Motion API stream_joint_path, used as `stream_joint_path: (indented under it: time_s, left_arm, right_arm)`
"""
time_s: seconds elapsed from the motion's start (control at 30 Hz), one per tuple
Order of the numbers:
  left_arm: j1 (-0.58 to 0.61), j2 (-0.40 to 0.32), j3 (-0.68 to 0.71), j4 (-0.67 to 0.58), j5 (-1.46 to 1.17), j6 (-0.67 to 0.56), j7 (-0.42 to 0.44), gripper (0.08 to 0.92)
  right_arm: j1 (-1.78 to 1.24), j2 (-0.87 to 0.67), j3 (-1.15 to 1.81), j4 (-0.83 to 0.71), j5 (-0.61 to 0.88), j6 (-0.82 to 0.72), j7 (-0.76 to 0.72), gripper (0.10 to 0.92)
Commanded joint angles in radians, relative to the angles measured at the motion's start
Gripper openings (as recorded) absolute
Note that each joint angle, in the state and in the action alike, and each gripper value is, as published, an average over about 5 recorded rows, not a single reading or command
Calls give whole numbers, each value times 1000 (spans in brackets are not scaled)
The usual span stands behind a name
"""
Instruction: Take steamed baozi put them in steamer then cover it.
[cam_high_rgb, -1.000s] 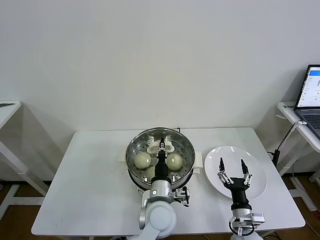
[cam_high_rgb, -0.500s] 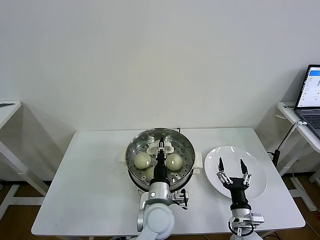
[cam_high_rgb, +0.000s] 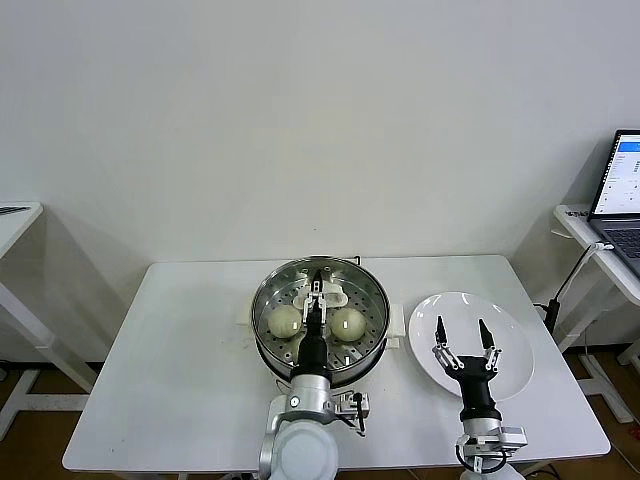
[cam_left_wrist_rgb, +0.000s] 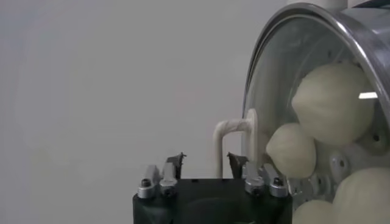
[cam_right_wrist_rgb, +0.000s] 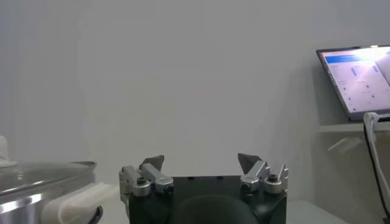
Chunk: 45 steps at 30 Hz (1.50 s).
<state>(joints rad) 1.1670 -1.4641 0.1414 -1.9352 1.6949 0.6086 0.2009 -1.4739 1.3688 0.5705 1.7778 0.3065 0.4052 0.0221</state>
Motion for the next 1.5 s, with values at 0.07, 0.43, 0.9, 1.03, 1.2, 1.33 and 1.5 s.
stream_joint_path:
  time_s: [0.07,0.43,0.9,1.03,1.2,1.33,1.5]
  left_arm:
    - [132,87,-10,-220,-72,0,-63,796]
    - [372,154,-356,-486,-873,-297,-457,823]
    - [414,2,-878,-248,-1498,-629,-261,823]
    - [423,-15,-865,-225,-1499,-653,-256,823]
    - [429,-22,-852,-220,-1499,-660,-256,823]
    - [431,-21,-845,-212,-1498,-664,-255,823]
    - [434,-20,-843,-198,-1499,-671,-246,823]
  right_arm:
    - [3,-1,-5,-15,-4,5,0,823]
    - [-3,-19,-1,20,6,-24,1,823]
    - [-37,-41,25,214,25,-240,8,823]
    - [-33,-35,23,216,18,-238,3,823]
    - [-36,-33,19,215,16,-229,-1,823]
    - [-39,-30,18,216,13,-229,-1,823]
    - [-46,-27,20,221,9,-228,-1,823]
